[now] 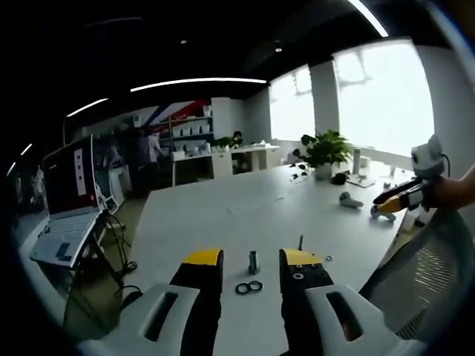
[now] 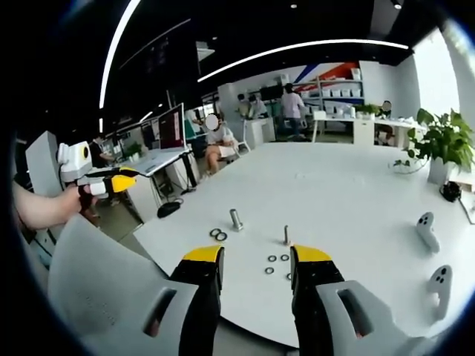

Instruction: Place the washer onto the threaded stud by aligning its center hole with the stud, sliding it down to the base, and recovering from edge contact or off-axis alignment until the washer reaches the visible bottom stop.

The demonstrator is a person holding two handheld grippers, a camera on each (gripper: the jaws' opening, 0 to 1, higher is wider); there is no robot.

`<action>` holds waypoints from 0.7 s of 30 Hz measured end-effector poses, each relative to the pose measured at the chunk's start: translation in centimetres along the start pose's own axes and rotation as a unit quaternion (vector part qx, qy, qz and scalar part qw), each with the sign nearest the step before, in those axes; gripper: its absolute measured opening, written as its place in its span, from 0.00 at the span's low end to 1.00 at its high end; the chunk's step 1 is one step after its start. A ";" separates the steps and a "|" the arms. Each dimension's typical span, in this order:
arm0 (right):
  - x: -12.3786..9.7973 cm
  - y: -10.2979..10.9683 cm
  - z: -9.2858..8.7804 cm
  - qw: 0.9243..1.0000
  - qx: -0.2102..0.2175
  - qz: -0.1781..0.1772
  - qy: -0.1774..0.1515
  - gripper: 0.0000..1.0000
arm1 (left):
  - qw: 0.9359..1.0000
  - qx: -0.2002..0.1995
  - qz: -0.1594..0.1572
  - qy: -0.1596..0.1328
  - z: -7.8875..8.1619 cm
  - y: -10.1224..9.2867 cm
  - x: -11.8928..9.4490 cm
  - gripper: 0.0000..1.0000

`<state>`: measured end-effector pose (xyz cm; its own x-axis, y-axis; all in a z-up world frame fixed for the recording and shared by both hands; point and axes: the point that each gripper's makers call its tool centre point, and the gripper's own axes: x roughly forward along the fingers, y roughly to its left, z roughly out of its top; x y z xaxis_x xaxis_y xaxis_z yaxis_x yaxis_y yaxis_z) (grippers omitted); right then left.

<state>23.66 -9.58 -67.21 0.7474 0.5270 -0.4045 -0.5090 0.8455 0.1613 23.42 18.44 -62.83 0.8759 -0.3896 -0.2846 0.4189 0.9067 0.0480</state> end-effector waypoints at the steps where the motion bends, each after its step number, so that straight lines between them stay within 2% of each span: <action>1: 0.0 0.0 0.0 1.000 0.000 0.000 0.000 0.38 | 1.000 -0.001 0.000 0.000 0.0 0.0 0.0 0.28; 21: 0.0 0.3 0.2 1.000 0.004 0.008 -0.004 0.39 | 1.000 0.017 0.007 0.015 -0.4 -0.1 0.1 0.27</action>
<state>23.55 -9.35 -67.01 0.7429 0.5412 -0.3940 -0.5178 0.8376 0.1742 23.35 18.36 -63.22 0.8741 -0.3722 -0.3122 0.4156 0.9057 0.0839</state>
